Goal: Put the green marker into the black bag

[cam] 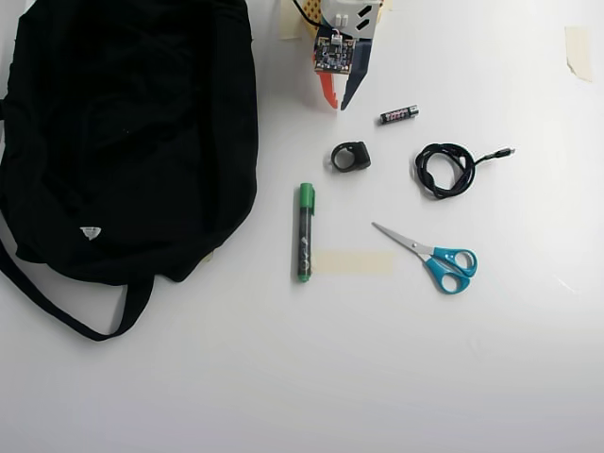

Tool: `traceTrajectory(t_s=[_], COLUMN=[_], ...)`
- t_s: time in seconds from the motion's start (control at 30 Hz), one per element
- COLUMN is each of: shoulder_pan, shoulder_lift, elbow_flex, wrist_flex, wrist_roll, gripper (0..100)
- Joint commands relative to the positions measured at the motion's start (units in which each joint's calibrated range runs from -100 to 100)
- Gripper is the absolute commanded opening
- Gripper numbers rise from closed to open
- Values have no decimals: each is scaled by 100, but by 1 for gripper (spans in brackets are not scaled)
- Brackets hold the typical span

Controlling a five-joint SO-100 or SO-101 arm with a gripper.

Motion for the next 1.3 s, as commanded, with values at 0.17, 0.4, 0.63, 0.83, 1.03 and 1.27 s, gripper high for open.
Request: traceTrajectory(t_s=[0.17, 0.4, 0.63, 0.83, 1.03, 1.27], shoulder_pan=[25, 25, 25, 25, 32, 25], shoulder_lift=[-50, -50, -42, -25, -17, -17], elbow_flex=[102, 102, 102, 84, -149, -311], wrist_flex=[189, 181, 146, -250, -285, -285], wrist_roll=[-5, -5, -47, -52, -52, -52], gripper=[2, 2, 2, 2, 2, 2])
